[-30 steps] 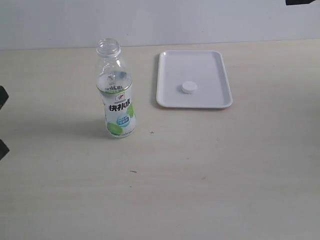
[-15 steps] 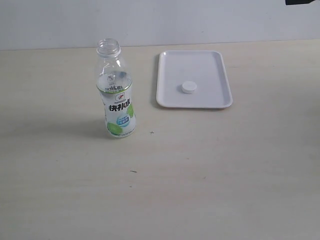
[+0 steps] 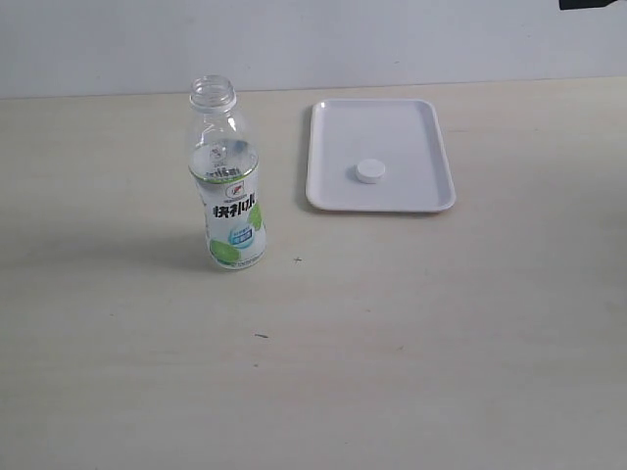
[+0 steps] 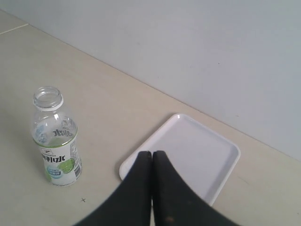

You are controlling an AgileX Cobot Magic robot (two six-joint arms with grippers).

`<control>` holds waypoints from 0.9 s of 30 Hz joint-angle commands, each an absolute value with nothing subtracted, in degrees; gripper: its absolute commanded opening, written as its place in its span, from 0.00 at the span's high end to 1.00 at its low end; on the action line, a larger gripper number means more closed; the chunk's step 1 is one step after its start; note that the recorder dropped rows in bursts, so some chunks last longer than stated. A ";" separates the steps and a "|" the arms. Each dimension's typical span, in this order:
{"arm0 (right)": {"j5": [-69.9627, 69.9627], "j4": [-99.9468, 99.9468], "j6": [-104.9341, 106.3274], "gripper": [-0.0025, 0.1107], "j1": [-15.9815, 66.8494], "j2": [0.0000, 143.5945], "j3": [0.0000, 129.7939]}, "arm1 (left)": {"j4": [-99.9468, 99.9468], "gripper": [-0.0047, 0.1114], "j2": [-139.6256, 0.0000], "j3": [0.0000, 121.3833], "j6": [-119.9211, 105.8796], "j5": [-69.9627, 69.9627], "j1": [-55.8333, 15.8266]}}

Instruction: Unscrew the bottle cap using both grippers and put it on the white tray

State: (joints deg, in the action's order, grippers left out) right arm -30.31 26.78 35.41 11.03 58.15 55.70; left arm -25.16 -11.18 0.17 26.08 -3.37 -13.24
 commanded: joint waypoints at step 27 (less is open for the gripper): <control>-29.86 27.01 35.72 0.98 10.74 57.93 55.61 | -17.35 0.96 0.00 0.00 28.85 17.89 -13.13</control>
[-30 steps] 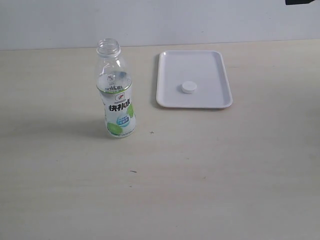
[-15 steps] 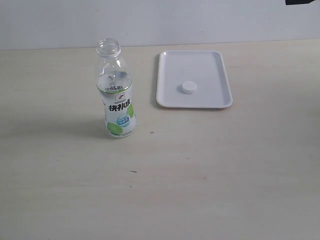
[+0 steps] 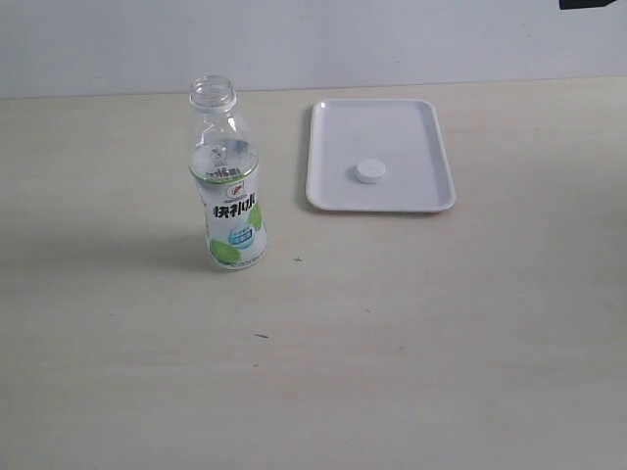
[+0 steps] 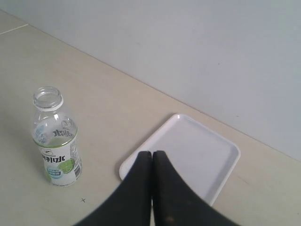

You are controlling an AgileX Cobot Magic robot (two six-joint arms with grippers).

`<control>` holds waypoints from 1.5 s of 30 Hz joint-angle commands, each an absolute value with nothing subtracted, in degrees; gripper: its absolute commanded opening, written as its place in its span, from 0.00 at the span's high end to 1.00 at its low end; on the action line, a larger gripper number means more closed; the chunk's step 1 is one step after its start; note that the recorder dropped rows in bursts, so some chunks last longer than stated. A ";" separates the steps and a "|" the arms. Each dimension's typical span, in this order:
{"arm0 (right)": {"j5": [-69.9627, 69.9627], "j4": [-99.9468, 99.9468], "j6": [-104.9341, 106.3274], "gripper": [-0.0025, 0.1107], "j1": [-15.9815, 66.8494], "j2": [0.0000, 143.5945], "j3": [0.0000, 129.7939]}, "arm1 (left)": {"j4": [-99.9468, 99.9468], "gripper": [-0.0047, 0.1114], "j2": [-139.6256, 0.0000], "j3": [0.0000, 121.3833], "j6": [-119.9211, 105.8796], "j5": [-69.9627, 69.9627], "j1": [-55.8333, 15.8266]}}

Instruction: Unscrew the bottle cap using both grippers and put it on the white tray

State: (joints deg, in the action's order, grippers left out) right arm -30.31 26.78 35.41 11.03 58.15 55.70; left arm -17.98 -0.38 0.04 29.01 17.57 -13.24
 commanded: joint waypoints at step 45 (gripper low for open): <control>-18.72 24.02 26.79 0.98 0.57 3.36 34.47 | -17.35 0.96 0.00 0.00 28.85 17.89 -13.13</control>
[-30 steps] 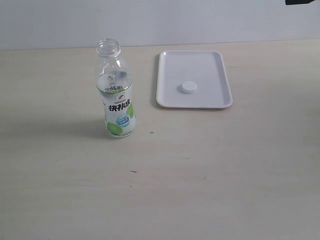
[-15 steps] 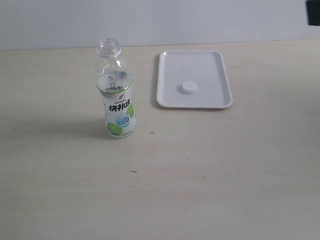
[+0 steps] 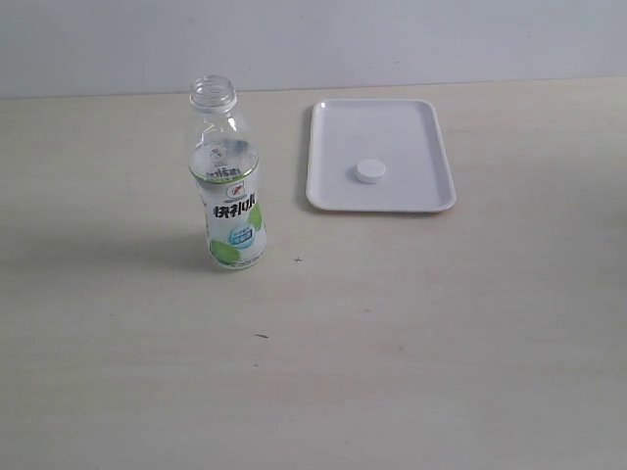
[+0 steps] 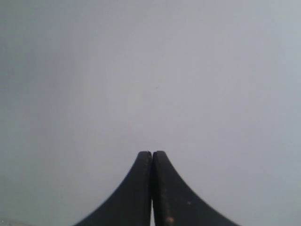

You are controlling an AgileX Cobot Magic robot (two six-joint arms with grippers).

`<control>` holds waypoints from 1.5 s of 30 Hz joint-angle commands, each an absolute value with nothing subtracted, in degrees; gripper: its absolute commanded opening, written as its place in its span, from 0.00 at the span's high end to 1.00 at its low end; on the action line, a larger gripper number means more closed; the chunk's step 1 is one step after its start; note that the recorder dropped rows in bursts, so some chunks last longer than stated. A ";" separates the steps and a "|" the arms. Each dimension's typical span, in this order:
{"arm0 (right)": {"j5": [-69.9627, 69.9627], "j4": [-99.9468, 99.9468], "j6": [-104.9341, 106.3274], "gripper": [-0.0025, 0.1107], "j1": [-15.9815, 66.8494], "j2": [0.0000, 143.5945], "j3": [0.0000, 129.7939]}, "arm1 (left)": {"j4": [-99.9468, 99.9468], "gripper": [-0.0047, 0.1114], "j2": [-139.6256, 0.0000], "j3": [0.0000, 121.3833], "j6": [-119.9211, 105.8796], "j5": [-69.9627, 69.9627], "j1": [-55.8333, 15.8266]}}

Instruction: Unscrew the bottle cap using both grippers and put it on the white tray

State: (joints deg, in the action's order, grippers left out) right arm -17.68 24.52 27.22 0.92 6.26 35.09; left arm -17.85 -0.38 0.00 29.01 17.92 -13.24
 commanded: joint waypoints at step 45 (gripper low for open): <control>-18.77 -7.73 -9.13 0.98 0.57 0.00 0.00 | -17.35 0.96 0.00 0.00 28.85 17.89 -13.13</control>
